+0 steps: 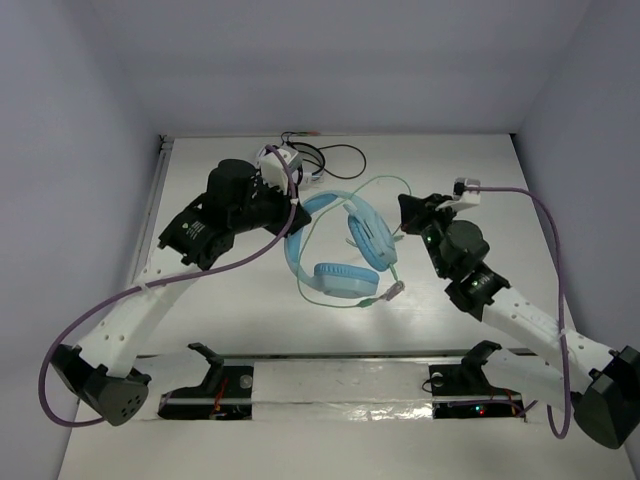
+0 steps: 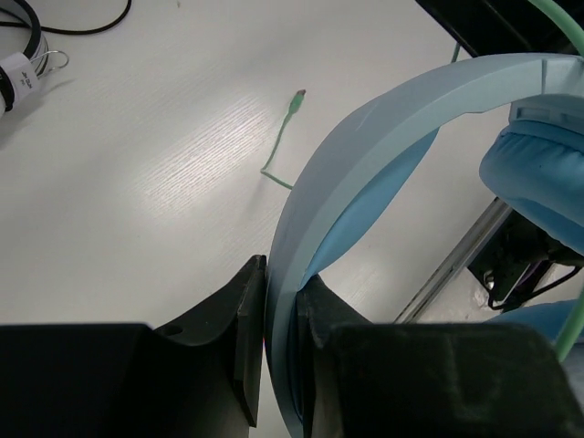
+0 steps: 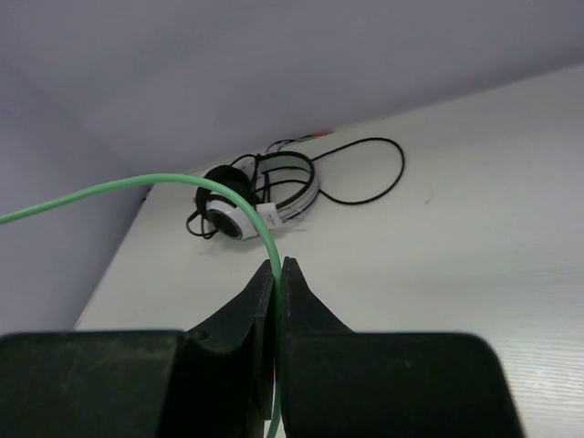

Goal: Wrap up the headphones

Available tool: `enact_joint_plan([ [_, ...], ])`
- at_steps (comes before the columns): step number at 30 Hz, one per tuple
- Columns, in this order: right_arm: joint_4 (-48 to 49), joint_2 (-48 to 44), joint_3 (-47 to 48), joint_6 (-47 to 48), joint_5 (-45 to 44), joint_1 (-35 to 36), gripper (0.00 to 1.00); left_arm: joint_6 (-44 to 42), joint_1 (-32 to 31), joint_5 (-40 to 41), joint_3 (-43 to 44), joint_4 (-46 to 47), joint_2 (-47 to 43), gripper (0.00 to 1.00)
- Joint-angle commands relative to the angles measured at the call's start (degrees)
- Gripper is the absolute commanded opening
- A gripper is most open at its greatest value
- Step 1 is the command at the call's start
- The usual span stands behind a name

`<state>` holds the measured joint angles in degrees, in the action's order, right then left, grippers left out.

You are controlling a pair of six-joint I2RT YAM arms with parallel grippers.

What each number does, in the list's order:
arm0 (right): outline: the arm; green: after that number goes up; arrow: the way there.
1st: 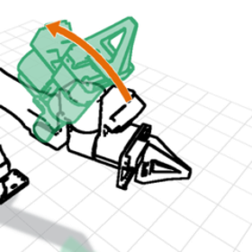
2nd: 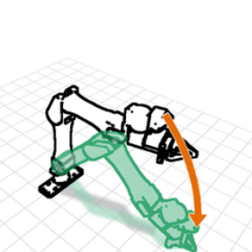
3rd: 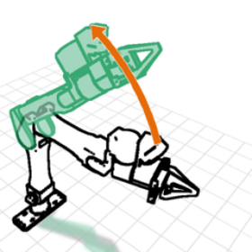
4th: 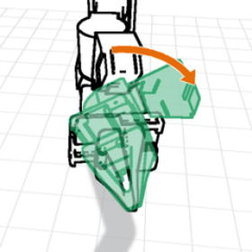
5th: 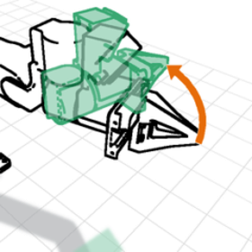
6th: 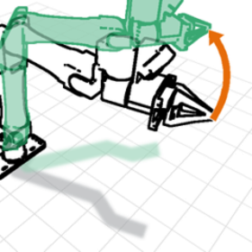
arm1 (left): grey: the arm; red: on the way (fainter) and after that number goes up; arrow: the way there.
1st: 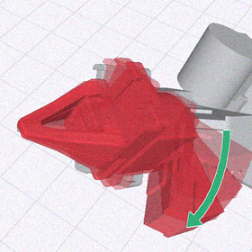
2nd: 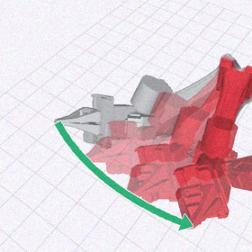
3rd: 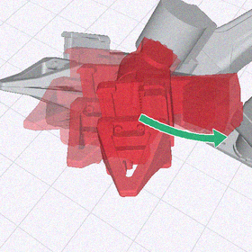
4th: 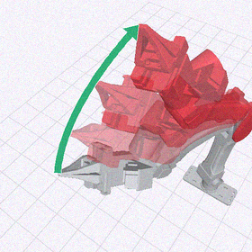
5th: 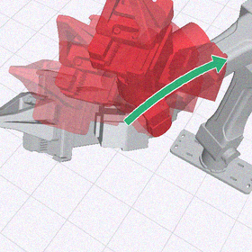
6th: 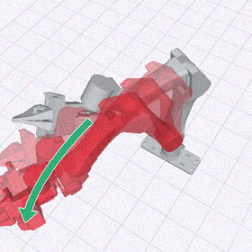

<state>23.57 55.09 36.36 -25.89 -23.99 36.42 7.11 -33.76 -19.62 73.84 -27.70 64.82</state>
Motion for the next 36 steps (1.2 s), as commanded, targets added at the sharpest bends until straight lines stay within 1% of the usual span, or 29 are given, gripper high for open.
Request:
enact_joint_plan([
  [1, -4.5, -1.9, 1.2, 1.9, -5.9, -0.9, 0.0, 1.8, -0.2, -1.2, 1.5, 4.2, -0.6, 0.0],
  [3, -4.9, -2.9, 0.0, 1.6, -5.5, -0.9, 0.0, 1.7, -0.2, -0.1, 2.2, 3.6, -0.1, 0.0],
  [6, -5.5, -2.3, -1.6, 0.0, -3.1, -0.9, 0.0, 2.1, -0.2, -3.3, 2.0, 5.9, -0.7, 0.0],
  [7, -5.1, -1.9, -2.4, -1.5, -2.6, -0.9, 0.0, 2.4, -0.2, -3.3, 2.3, 6.2, -0.7, 0.0],
  [8, -4.8, -2.2, -3.3, -2.1, -1.8, -0.9, 0.0, 2.8, -0.2, -1.4, 2.6, 6.3, -0.7, 0.0],
  [10, -2.1, -3.5, -6.5, -3.4, 2.4, -0.9, 0.0, 3.3, 1.2, 0.8, 3.5, 6.6, -0.9, 0.0],
  [11, -1.5, -4.5, -7.3, -3.6, 4.5, -0.9, 0.0, 3.7, 1.8, 0.0, 3.6, 7.2, -1.1, 0.0],
  [12, -1.0, -4.0, -7.8, -3.6, 9.6, -0.9, 0.0, 4.6, 2.3, -1.1, 4.0, 8.3, -1.1, 0.0],
  [14, -1.6, -0.8, -7.4, -3.4, 12.2, -0.9, 0.0, 5.5, 2.9, -1.8, 5.4, 9.1, -0.8, 0.0],
  [16, -0.6, 1.4, -7.3, -2.5, 17.0, -0.9, 0.0, 6.2, 2.9, -0.2, 6.6, 9.3, -0.5, 0.0],
  [17, -0.1, 2.5, -6.8, -2.2, 19.9, -0.9, 0.0, 6.4, 2.9, 1.2, 7.2, 9.2, -0.4, 0.0],
  [18, 0.5, 4.0, -6.5, -2.0, 25.9, -0.9, 0.0, 6.6, 2.9, 1.9, 8.5, 8.8, 0.0, 0.0],
  [21, 4.3, 6.0, -6.2, -2.6, 33.4, -0.9, 0.0, 6.9, 2.9, 4.7, 10.0, 8.5, 0.6, 0.0],
  [23, 6.5, 6.9, -5.9, -3.8, 35.7, -0.9, 0.01, 7.6, 2.9, 6.7, 10.2, 8.6, 0.7, 0.0],
  [25, 10.2, 8.3, -6.2, -5.5, 38.6, -0.9, 0.08, 7.6, 2.9, 7.2, 10.0, 9.7, 0.7, 0.0],
  [26, 11.1, 8.9, -6.1, -6.0, 39.3, -0.9, 0.14, 8.2, 2.9, 7.7, 10.0, 10.0, 0.9, 0.0],
  [28, 13.2, 10.8, -5.5, -6.6, 39.9, -0.9, 0.2, 8.5, 2.9, 7.1, 9.8, 11.0, 1.3, 0.0],
  [29, 13.8, 11.5, -5.3, -6.7, 39.9, -0.9, 0.29, 9.0, 2.9, 6.9, 9.9, 11.1, 1.5, 0.0],
  [31, 17.1, 12.8, -5.2, -7.0, 39.7, -0.9, 0.4, 9.1, 2.9, 6.3, 9.7, 11.7, 1.5, 0.0],
  [32, 18.2, 14.7, -5.1, -7.0, 40.0, -0.9, 0.47, 9.2, 2.9, 6.3, 9.9, 11.6, 1.6, 0.0],
  [34, 20.7, 17.2, -4.6, -7.1, 40.5, -0.9, 0.53, 9.3, 2.9, 6.3, 11.1, 10.8, 2.0, 0.0],
  [35, 21.9, 20.0, -4.4, -7.3, 40.7, -0.9, 0.55, 9.2, 2.9, 6.5, 11.6, 10.5, 2.2, 0.0],
  [36, 23.3, 21.4, -4.5, -7.7, 40.7, -0.9, 0.59, 9.1, 2.9, 6.8, 12.7, 9.9, 2.4, 0.0],
])
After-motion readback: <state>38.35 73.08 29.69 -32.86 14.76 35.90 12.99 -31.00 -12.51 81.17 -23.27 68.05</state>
